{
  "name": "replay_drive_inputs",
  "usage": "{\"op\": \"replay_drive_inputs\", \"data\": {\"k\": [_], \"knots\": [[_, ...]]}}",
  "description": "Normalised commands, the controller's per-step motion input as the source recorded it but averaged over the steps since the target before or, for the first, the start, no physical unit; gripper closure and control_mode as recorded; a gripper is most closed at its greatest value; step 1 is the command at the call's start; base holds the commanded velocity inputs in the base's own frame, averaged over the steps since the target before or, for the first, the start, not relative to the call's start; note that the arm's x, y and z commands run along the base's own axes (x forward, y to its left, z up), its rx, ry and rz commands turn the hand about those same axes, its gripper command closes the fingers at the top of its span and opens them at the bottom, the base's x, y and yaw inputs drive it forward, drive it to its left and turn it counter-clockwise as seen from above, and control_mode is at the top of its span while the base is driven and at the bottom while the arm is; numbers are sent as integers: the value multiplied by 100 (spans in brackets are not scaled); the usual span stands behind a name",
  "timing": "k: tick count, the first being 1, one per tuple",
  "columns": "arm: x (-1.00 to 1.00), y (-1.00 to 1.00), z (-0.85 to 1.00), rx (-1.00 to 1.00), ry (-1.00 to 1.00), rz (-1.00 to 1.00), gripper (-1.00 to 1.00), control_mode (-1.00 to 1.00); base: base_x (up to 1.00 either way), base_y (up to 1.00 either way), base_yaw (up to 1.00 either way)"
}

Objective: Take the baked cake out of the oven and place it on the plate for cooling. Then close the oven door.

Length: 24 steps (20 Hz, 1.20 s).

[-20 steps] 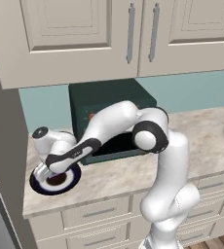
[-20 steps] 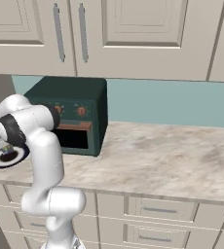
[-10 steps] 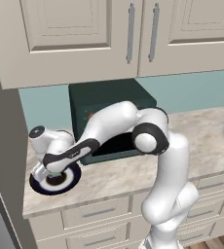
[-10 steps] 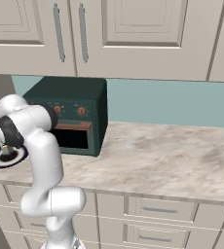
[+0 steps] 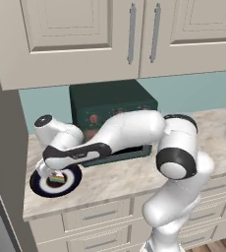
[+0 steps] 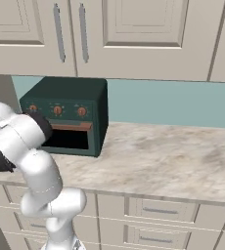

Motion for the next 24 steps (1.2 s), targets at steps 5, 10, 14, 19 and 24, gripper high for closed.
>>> {"op": "replay_drive_inputs", "data": {"k": [5, 10, 14, 19, 24], "knots": [[-65, -80, 85, 5, 4, -6, -100, -100, 0, 0, 0], [-74, -77, 90, 4, 2, -2, -100, -100, 0, 0, 0], [-78, -57, 93, 3, 0, 0, -100, -100, 0, 0, 0], [-39, -64, 76, 9, 1, 0, -100, -100, 0, 0, 0], [-22, -65, 43, 13, 1, 0, -100, -100, 0, 0, 0]]}}
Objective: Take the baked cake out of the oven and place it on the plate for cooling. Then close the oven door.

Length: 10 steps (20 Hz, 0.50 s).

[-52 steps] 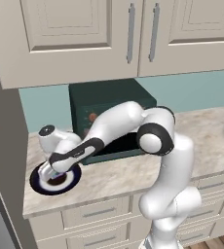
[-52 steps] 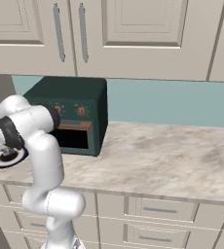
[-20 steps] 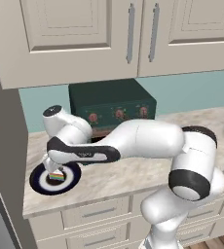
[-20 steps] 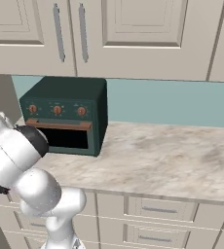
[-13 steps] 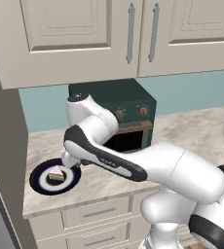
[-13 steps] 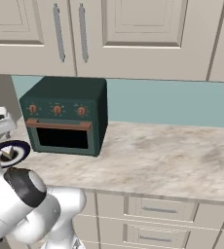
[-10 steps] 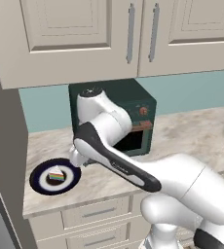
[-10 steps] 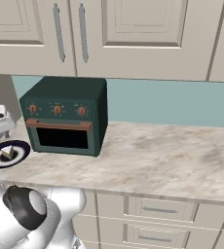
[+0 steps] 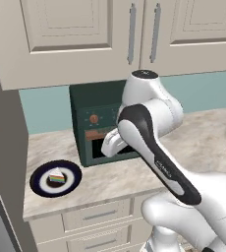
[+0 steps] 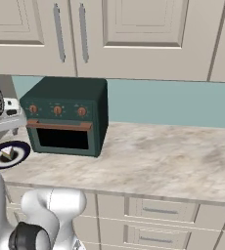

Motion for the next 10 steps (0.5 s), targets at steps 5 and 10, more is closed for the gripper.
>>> {"op": "replay_drive_inputs", "data": {"k": [5, 10], "knots": [[-23, -75, 29, 13, 0, 0, -100, -100, 0, 0, 0], [-25, -54, 12, 7, 0, -1, -100, -100, 0, 0, 0]]}}
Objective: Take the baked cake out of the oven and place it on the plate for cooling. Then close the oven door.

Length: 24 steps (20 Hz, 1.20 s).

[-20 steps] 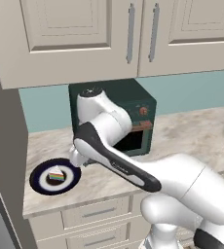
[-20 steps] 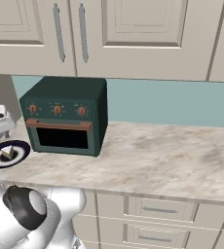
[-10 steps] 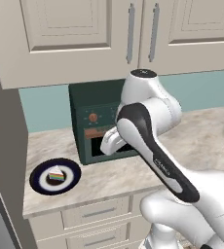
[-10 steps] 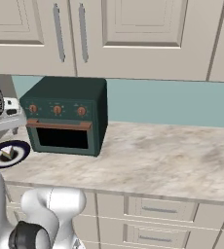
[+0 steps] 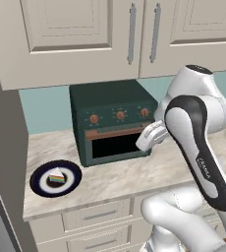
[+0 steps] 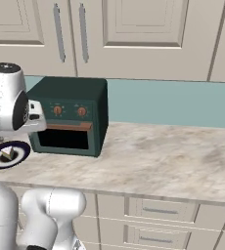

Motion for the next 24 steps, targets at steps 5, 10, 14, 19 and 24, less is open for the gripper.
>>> {"op": "replay_drive_inputs", "data": {"k": [5, 10, 14, 19, 24], "knots": [[-6, -5, 0, 0, 0, 0, -100, 100, -22, -4, -1], [0, 0, 0, 0, 0, 0, -100, 100, -97, 0, -3], [0, 0, 0, 0, 0, 0, -100, 100, -100, 0, 34], [0, 0, 0, 0, 0, 0, -100, 100, -89, 3, 64], [0, 0, 0, 0, 0, 0, -100, 100, -26, 18, 67]]}}
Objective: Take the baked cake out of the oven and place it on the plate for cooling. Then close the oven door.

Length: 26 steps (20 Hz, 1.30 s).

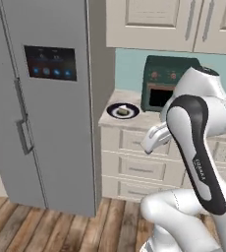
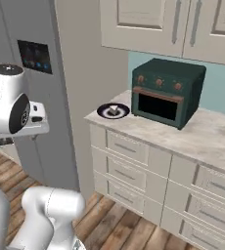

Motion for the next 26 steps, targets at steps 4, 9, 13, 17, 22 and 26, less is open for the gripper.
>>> {"op": "replay_drive_inputs", "data": {"k": [4, 9, 13, 17, 22, 26], "knots": [[0, 0, 0, 0, 0, 0, -100, 100, 43, 19, 59], [0, 0, 0, 0, 0, 0, -100, 100, 76, 19, 55], [0, 0, 0, 0, 0, 0, -100, 100, 100, 11, 48], [0, 0, 0, 0, 0, 0, -100, 100, 79, 15, 39], [0, 0, 0, 0, 0, 0, -100, 100, 59, 47, 32], [0, 0, 0, 0, 0, 0, -100, 100, 51, 14, 34]]}}
